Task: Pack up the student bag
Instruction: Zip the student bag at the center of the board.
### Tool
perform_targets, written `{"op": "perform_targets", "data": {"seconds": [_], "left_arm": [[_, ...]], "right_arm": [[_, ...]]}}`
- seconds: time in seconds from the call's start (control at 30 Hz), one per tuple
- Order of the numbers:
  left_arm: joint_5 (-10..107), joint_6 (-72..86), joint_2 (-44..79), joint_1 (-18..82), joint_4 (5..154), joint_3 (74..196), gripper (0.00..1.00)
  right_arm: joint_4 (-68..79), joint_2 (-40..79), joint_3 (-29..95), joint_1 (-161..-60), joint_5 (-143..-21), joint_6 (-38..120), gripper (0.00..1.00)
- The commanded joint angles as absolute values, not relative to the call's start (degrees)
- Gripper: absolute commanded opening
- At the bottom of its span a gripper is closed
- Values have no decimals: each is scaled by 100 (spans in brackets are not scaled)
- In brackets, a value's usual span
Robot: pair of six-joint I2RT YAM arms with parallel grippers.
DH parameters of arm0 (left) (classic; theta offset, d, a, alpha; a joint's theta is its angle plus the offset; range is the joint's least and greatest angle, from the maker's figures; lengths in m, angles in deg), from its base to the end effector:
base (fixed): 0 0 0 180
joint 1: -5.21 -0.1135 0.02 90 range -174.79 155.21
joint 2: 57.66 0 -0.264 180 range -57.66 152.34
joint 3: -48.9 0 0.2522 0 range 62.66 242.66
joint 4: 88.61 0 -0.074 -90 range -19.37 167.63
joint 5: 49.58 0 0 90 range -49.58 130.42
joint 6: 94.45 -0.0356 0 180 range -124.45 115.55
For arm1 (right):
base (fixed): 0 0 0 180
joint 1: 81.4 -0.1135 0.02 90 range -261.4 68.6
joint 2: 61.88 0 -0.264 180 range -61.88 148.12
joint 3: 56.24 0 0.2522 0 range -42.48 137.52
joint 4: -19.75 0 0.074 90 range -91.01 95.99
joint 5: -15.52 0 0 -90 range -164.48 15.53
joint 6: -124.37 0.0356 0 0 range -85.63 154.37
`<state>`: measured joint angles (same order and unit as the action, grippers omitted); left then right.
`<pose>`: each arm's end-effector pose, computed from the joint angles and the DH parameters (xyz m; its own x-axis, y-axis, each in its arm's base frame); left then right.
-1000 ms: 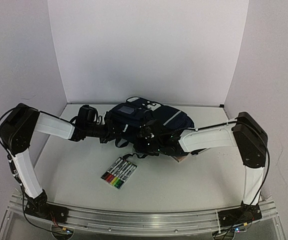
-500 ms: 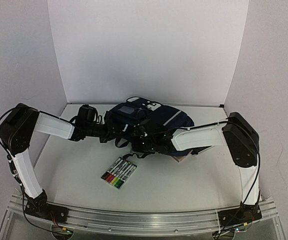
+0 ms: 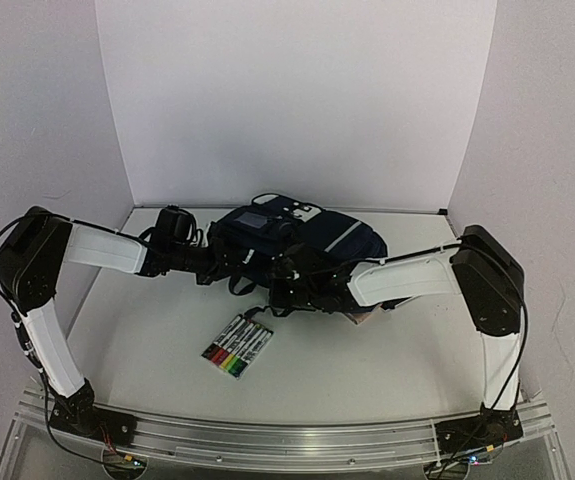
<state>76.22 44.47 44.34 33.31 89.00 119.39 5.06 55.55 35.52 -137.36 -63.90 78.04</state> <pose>0.3212 -0.1951 0.1825 -0.9341 -0.1943 -0.2995 0.1616 0.5179 -0.8400 0.2584 0.3709 0.1680 -0.7706 0.0719 -0.6333 -0.2822 0.8524 0.4402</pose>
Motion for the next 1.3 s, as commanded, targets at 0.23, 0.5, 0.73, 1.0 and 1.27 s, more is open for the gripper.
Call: {"op": "perform_targets", "data": {"seconds": [0.23, 0.5, 0.73, 1.0, 1.27], "left_arm": [[7539, 4222, 3696, 2622, 8843, 12162, 0], [7444, 3991, 3490, 2166, 8580, 12026, 0], [7935, 3526, 3665, 1272, 8555, 12037, 0], [8240, 2705, 4175, 929, 8362, 12676, 17], [6125, 953, 2348, 1869, 7245, 12303, 70]], "right_arm": [[-32, 4405, 2448, -13636, -5770, 8030, 0], [-147, 4130, 2192, -13623, -5956, 7996, 0], [-221, 3964, 2047, -13462, -6588, 7974, 0], [416, 4305, 2396, -13325, -8024, 7119, 0], [1456, 4219, 2286, -13325, -8965, 6495, 0]]}}
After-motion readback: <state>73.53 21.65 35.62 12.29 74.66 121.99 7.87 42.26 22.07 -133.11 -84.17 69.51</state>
